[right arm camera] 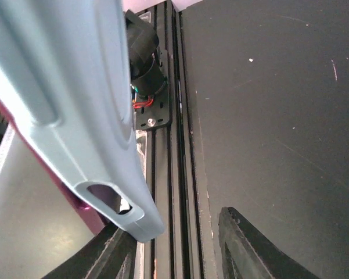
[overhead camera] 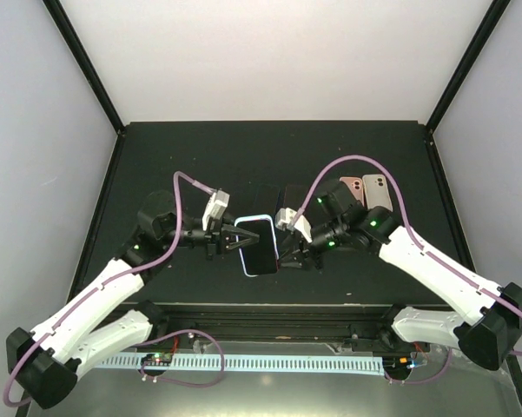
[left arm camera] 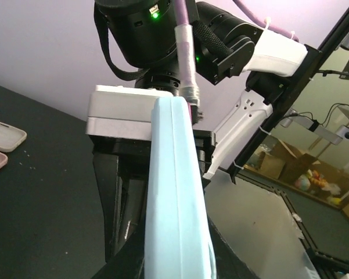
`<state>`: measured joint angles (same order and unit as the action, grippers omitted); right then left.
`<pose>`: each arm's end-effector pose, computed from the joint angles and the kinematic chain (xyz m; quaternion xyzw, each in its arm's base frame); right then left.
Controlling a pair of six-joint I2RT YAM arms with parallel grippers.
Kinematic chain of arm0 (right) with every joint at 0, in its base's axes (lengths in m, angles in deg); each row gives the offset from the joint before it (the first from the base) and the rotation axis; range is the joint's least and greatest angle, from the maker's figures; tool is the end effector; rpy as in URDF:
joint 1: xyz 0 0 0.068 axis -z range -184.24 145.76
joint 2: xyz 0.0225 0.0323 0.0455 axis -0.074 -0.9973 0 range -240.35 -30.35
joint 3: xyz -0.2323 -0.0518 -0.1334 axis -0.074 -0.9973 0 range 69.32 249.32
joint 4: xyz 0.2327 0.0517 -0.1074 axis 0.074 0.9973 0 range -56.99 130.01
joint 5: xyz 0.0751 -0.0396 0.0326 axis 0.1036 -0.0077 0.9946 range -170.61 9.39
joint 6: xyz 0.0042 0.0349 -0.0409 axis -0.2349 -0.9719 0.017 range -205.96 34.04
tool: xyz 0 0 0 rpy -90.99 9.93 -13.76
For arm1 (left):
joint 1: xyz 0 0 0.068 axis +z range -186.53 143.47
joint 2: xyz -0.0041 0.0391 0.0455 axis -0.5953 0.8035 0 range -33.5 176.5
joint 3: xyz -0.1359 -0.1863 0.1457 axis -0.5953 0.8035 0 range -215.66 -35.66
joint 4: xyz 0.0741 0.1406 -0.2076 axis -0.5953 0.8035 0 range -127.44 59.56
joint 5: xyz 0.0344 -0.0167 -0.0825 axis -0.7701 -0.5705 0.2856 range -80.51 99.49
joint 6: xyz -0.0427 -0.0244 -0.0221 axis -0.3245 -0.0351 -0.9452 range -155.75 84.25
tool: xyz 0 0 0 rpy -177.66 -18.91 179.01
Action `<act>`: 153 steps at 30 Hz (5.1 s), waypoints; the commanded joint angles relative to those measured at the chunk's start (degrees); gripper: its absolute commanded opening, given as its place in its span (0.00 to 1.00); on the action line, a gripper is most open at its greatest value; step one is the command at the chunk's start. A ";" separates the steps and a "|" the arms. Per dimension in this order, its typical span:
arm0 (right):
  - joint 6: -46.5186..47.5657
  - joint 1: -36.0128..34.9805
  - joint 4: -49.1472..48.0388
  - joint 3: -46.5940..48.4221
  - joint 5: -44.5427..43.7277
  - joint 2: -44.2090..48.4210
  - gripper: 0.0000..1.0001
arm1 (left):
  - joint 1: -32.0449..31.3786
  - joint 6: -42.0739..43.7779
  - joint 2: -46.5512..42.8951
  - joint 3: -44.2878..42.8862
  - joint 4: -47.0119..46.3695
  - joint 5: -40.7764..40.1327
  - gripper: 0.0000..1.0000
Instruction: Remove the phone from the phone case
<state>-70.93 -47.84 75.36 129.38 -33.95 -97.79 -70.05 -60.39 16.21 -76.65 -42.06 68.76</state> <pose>0.1511 0.1794 0.3102 -0.5409 0.6851 0.4383 0.2145 0.1436 -0.1318 0.3305 0.3851 0.6082 -0.6042 0.3417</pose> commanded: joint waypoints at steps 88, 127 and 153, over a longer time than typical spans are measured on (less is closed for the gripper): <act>-39.80 31.11 -6.73 -12.43 -14.19 -18.54 0.01 | -37.01 22.51 64.63 -23.78 -7.02 -95.95 0.55; -34.57 35.42 -8.16 -11.31 -21.68 -9.08 0.01 | -36.60 16.60 52.81 -9.51 -17.40 -104.70 0.02; -22.54 36.96 -22.58 -18.39 -23.87 7.90 0.01 | -26.08 20.48 35.99 -12.97 9.18 -113.83 0.02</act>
<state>-95.04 -11.60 54.94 110.71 -58.34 -90.82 -97.98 -41.27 52.52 -81.78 -46.36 -39.26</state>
